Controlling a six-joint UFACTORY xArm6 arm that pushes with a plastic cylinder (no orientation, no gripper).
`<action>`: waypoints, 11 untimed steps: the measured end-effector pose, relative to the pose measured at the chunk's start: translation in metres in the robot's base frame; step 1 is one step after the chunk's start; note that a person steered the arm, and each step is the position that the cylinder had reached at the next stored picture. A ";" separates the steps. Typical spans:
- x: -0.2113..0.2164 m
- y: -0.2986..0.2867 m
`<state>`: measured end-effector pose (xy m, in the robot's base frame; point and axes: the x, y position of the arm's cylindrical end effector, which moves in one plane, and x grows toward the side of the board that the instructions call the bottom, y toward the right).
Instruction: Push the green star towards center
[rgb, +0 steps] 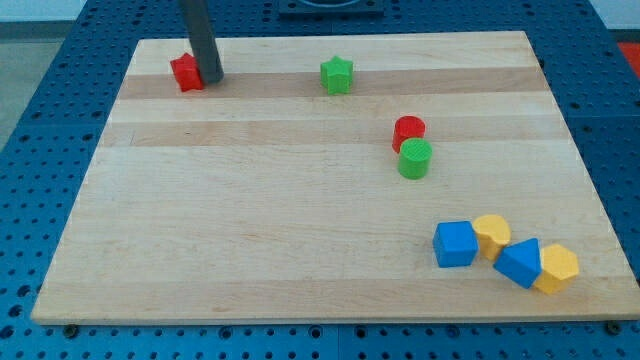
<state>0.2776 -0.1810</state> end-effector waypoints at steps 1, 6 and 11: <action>0.004 -0.009; 0.045 0.046; -0.053 0.197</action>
